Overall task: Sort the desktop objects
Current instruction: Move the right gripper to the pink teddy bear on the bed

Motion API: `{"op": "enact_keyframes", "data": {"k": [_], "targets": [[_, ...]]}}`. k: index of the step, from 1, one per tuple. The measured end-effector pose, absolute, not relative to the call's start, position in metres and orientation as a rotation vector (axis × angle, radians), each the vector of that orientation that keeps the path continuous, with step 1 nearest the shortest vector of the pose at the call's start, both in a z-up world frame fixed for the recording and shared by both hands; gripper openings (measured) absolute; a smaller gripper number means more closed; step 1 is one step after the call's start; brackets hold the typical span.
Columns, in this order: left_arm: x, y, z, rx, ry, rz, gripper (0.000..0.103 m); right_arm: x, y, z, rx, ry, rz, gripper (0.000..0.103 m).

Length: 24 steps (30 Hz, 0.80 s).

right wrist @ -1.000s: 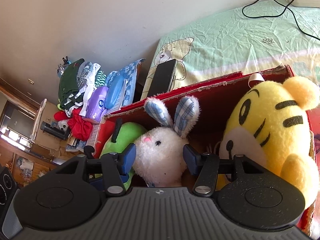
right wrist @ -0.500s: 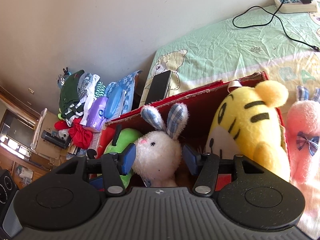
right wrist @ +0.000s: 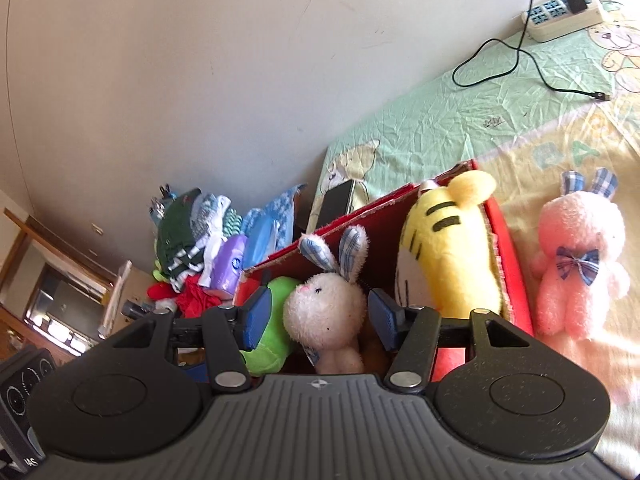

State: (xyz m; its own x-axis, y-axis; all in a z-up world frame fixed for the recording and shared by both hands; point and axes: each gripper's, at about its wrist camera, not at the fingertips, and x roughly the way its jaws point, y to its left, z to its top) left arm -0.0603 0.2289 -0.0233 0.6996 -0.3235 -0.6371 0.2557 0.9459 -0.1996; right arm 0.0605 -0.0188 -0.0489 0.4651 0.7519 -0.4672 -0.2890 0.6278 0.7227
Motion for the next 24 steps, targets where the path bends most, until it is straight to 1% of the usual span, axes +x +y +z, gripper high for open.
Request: {"op": "enact_keyframes", "data": {"k": [6,12,24], "targets": [[-0.065,0.189,-0.013,-0.070,0.713,-0.382,0.091,0.052,-0.061,-0.043,0.677,0.817,0.700,0.058],[-0.060,0.140,-0.008,-0.076,0.719,-0.407,0.091,0.058,-0.102,-0.045,0.688,0.821,0.718,0.058],[-0.033,0.019,-0.023,-0.063,0.771,-0.454,0.093,0.075,-0.208,-0.060,0.709,0.843,0.679,0.058]]}}
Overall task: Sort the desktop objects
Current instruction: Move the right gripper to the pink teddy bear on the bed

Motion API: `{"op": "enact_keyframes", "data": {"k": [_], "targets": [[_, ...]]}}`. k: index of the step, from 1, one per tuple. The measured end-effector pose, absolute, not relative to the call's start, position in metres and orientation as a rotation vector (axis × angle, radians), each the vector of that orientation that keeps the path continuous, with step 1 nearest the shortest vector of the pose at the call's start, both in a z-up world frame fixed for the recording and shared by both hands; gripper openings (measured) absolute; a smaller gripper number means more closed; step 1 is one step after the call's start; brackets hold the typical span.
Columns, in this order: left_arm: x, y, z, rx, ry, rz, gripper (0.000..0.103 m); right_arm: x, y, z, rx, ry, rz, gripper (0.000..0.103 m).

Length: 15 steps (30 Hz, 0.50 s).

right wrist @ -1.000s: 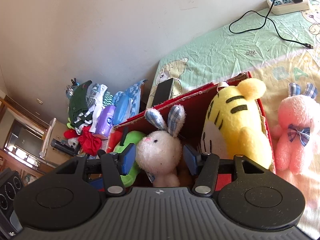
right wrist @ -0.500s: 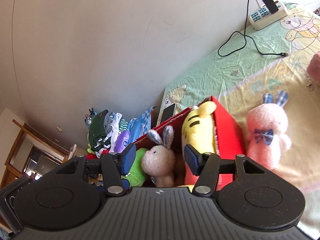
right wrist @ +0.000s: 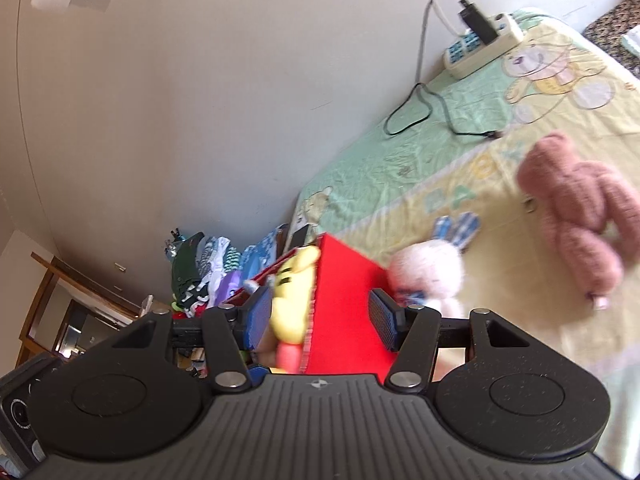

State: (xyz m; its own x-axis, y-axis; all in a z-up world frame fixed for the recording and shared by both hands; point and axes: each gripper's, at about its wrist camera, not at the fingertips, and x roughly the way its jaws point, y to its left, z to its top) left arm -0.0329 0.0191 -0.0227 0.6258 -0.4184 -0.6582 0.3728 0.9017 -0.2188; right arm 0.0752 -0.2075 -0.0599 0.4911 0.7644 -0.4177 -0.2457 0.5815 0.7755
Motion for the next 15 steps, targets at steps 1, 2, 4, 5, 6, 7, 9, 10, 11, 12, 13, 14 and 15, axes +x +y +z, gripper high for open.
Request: {"op": "enact_keyframes", "data": {"k": [1,2,4,5,6,7,9,10,11,12,13,14,15], "targets": [[-0.029,0.009,-0.025,-0.067,0.776,-0.459,0.093,0.077,-0.218,-0.062,0.710,0.848,0.668,0.058],[-0.024,0.000,-0.028,-0.072,0.783,-0.462,0.093,0.079,-0.228,-0.064,0.712,0.851,0.658,0.058],[-0.014,-0.017,-0.035,-0.082,0.801,-0.463,0.093,0.081,-0.248,-0.066,0.712,0.854,0.631,0.058],[-0.009,-0.026,-0.038,-0.085,0.811,-0.462,0.093,0.083,-0.256,-0.067,0.713,0.855,0.618,0.058],[-0.004,-0.033,-0.041,-0.087,0.819,-0.460,0.093,0.084,-0.264,-0.068,0.713,0.854,0.606,0.058],[0.001,-0.041,-0.044,-0.089,0.828,-0.459,0.093,0.085,-0.272,-0.069,0.712,0.852,0.595,0.058],[0.011,-0.054,-0.051,-0.094,0.856,-0.456,0.093,0.088,-0.289,-0.072,0.711,0.851,0.571,0.058],[0.018,-0.061,-0.054,-0.095,0.870,-0.453,0.093,0.089,-0.296,-0.073,0.715,0.852,0.563,0.058],[0.022,-0.065,-0.056,-0.096,0.880,-0.452,0.093,0.090,-0.303,-0.076,0.720,0.852,0.553,0.058],[0.027,-0.071,-0.059,-0.095,0.891,-0.451,0.093,0.093,-0.310,-0.079,0.726,0.853,0.542,0.058],[0.032,-0.076,-0.062,-0.093,0.901,-0.450,0.093,0.094,-0.315,-0.081,0.732,0.855,0.532,0.058],[0.035,-0.080,-0.065,-0.090,0.911,-0.451,0.093,0.097,-0.320,-0.085,0.740,0.859,0.522,0.058],[0.039,-0.085,-0.068,-0.089,0.920,-0.451,0.093,0.099,-0.325,-0.088,0.745,0.862,0.514,0.058]]}}
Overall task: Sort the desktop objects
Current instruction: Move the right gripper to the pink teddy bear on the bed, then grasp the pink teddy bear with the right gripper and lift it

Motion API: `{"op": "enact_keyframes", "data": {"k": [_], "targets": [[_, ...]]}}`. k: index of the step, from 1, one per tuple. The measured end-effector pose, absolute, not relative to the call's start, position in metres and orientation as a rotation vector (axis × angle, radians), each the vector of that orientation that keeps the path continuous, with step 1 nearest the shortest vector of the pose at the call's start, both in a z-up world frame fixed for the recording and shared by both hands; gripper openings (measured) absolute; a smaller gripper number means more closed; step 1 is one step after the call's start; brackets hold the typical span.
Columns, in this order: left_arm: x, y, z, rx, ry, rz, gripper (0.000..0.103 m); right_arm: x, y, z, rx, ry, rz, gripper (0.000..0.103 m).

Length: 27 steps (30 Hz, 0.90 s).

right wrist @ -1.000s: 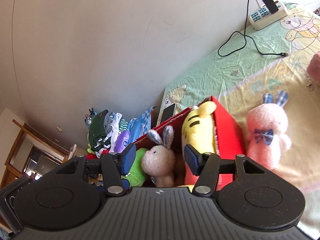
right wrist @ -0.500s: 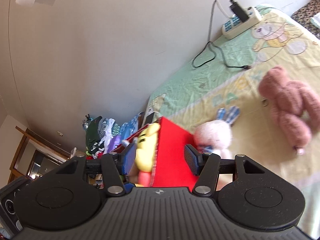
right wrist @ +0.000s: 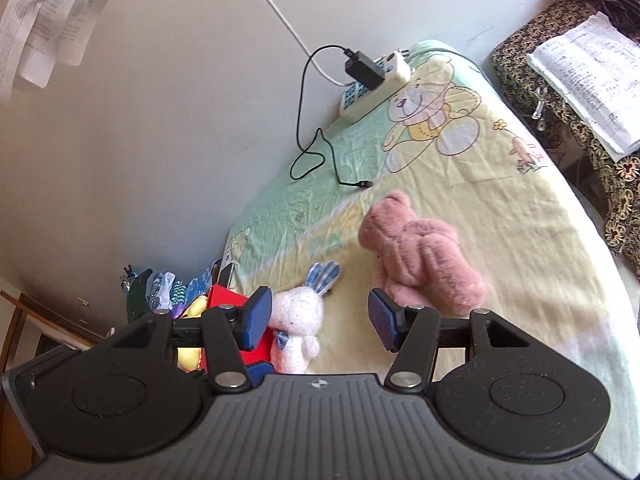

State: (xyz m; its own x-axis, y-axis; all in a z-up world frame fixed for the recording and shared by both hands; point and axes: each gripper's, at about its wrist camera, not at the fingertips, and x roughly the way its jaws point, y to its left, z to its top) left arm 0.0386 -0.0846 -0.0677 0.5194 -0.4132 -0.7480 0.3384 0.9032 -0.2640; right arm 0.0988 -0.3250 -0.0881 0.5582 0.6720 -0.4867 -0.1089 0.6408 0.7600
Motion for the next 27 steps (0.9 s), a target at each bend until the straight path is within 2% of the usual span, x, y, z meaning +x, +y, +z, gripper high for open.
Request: {"op": "enact_keyframes", "data": {"k": [8,16,27], "targets": [[0.078,-0.105,-0.088,-0.107,0.974,-0.443,0.093,0.130,-0.351,-0.117,0.731,0.924,0.464,0.058],[0.130,-0.093,-0.108,-0.262,1.030,-0.404,0.093,0.175,-0.356,-0.135,0.671,0.966,0.472,0.058],[0.163,-0.082,-0.137,-0.322,1.109,-0.357,0.092,0.215,-0.340,-0.161,0.659,1.019,0.496,0.058]]}}
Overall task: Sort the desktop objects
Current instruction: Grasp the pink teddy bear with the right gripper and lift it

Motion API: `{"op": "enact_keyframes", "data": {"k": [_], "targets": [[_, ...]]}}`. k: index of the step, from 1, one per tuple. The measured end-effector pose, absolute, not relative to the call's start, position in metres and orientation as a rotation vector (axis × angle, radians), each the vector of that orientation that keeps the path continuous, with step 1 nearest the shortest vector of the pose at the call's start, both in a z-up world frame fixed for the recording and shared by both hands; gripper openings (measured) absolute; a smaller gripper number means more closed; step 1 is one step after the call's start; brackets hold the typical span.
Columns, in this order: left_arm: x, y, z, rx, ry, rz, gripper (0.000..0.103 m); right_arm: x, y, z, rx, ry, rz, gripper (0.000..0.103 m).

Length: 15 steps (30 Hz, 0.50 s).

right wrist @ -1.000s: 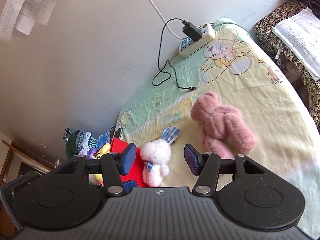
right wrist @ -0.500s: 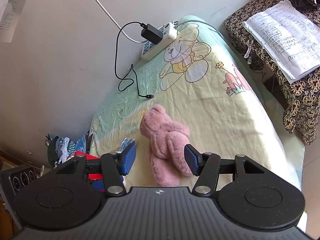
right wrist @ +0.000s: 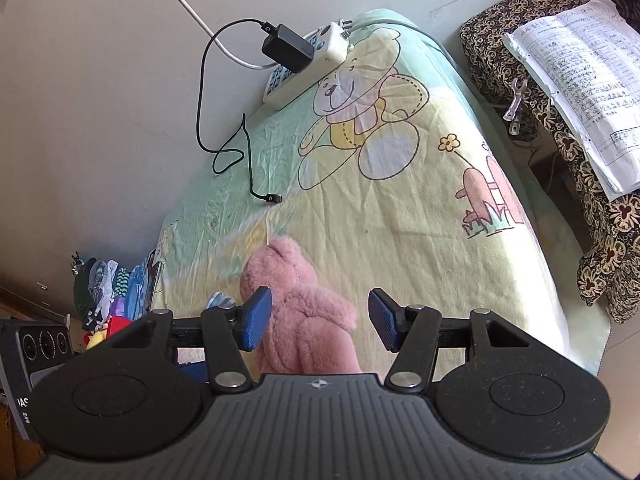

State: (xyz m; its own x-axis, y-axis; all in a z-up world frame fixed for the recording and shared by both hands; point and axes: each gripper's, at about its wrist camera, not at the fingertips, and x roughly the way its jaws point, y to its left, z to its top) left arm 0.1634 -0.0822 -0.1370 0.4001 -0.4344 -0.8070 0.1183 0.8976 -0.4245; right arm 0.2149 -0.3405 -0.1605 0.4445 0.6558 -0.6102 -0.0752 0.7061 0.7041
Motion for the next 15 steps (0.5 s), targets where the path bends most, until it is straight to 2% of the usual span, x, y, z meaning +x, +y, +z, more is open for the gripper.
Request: {"op": "enact_keyframes", "data": {"k": [10,13,15], "targets": [[0.182,-0.081,-0.154,-0.337,1.144,-0.355,0.092,0.235,-0.318,-0.180,0.640,1.068,0.538,0.058],[0.185,-0.082,-0.157,-0.339,1.151,-0.355,0.089,0.237,-0.314,-0.187,0.649,1.107,0.555,0.054],[0.186,-0.082,-0.158,-0.345,1.156,-0.359,0.089,0.236,-0.312,-0.189,0.656,1.126,0.568,0.047]]}}
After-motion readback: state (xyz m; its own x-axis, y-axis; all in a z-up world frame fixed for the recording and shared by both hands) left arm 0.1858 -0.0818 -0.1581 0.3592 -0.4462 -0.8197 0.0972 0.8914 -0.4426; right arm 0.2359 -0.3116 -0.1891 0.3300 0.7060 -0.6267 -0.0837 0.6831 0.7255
